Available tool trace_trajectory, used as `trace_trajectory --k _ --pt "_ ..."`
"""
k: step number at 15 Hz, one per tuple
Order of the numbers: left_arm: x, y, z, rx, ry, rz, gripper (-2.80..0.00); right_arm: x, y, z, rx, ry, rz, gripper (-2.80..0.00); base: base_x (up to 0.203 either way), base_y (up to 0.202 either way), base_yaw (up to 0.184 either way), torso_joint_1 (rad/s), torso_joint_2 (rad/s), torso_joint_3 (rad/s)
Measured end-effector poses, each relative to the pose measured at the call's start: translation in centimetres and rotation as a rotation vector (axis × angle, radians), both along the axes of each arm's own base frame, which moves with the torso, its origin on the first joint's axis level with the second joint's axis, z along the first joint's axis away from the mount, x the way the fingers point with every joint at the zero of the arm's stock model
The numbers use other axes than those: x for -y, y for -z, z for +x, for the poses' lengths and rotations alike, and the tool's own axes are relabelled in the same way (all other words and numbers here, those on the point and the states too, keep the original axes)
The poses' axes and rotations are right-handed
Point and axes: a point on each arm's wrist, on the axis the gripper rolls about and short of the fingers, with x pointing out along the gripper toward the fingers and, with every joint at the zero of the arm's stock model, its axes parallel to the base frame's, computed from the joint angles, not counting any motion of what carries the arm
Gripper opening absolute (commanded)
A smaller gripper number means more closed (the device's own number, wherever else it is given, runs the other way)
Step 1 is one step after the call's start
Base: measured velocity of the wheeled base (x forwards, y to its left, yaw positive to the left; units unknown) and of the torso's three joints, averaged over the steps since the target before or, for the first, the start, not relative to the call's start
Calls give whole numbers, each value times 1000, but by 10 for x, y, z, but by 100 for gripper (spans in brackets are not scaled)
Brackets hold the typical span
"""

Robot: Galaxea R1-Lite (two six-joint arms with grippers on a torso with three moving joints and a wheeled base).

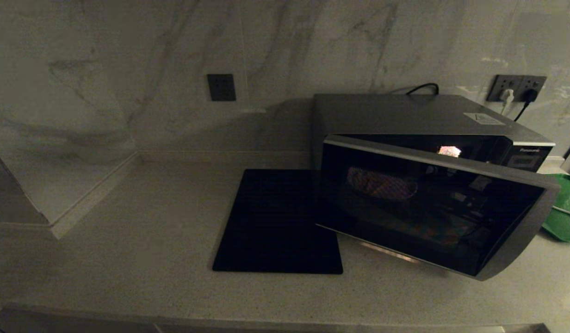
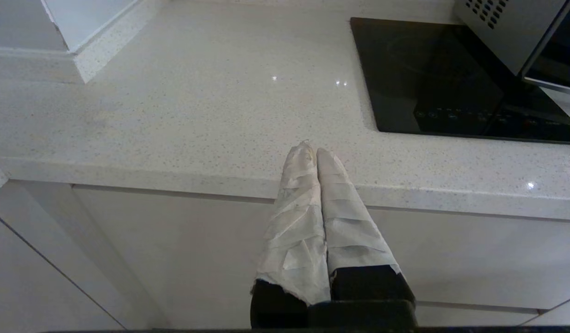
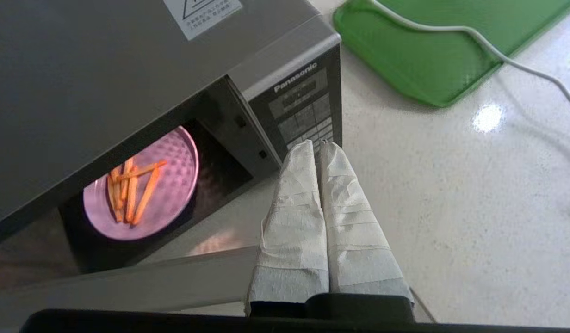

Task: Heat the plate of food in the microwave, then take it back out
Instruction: Open the microwave oven

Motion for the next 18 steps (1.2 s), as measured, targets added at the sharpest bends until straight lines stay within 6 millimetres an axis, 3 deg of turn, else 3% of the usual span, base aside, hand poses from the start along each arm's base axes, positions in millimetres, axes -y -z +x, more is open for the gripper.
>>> trace_trajectory --k 7,13,18 --pt "0 0 0 0 0 0 -280 -3 14 17 -100 -80 92 -280 0 0 0 0 0 0" --pt "0 0 0 0 0 0 -280 -25 31 41 -158 -185 149 -280 0 0 0 0 0 0" --pt "0 0 0 0 0 0 -280 -29 45 56 -207 -213 173 -280 0 0 0 0 0 0"
